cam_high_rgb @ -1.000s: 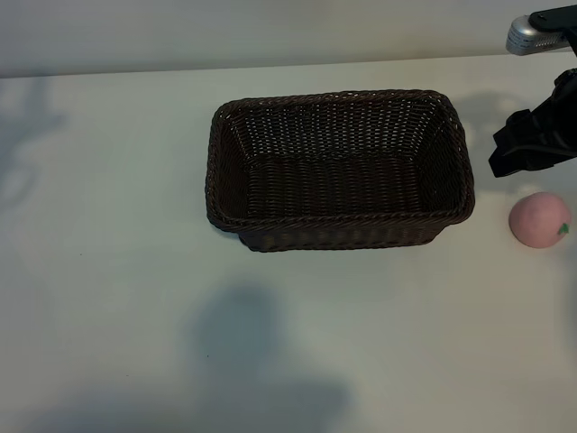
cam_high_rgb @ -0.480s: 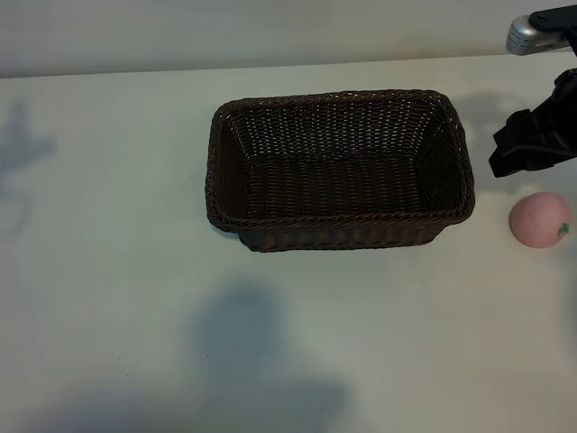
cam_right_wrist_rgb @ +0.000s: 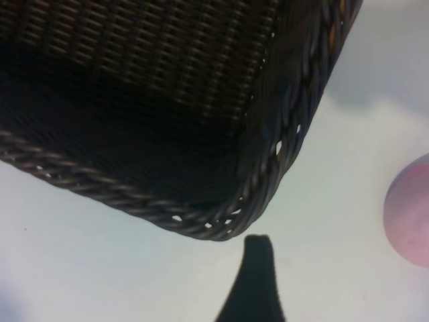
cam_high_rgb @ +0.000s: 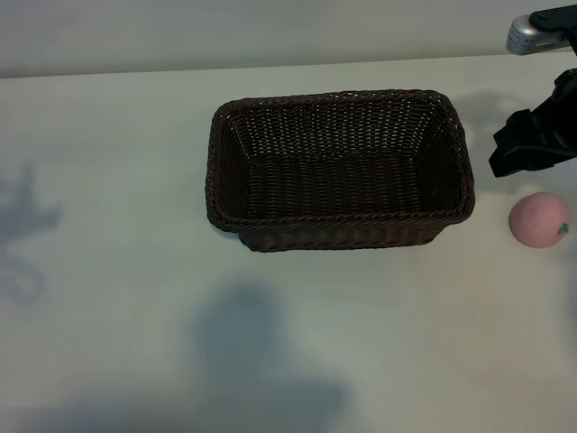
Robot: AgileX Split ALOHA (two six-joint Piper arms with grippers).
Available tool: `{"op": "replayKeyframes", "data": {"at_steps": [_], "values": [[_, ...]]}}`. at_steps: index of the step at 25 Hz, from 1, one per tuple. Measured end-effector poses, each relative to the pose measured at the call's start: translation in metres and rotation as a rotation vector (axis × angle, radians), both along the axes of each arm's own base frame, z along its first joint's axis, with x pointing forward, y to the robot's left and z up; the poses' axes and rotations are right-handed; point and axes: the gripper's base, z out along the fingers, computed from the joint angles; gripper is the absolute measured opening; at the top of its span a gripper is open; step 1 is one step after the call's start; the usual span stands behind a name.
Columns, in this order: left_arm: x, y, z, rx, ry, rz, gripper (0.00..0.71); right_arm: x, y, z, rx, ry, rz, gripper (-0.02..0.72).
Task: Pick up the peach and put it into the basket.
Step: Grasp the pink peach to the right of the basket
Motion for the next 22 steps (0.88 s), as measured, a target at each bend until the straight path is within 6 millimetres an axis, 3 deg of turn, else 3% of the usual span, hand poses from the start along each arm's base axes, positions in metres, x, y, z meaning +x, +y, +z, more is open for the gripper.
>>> {"op": "replayKeyframes", "data": {"at_steps": [4,15,22], "values": [[-0.008,0.0,0.0,0.033,0.007,-0.005,0.59,0.0,0.0,0.0,0.0,0.0,0.0,0.594],[-0.056,-0.005,-0.015,0.084,-0.022,-0.029,0.585,0.0,0.0,0.0,0.0,0.0,0.0,0.594],[-0.072,-0.007,-0.015,0.102,-0.028,-0.04,0.583,0.0,0.0,0.0,0.0,0.0,0.0,0.594]]}}
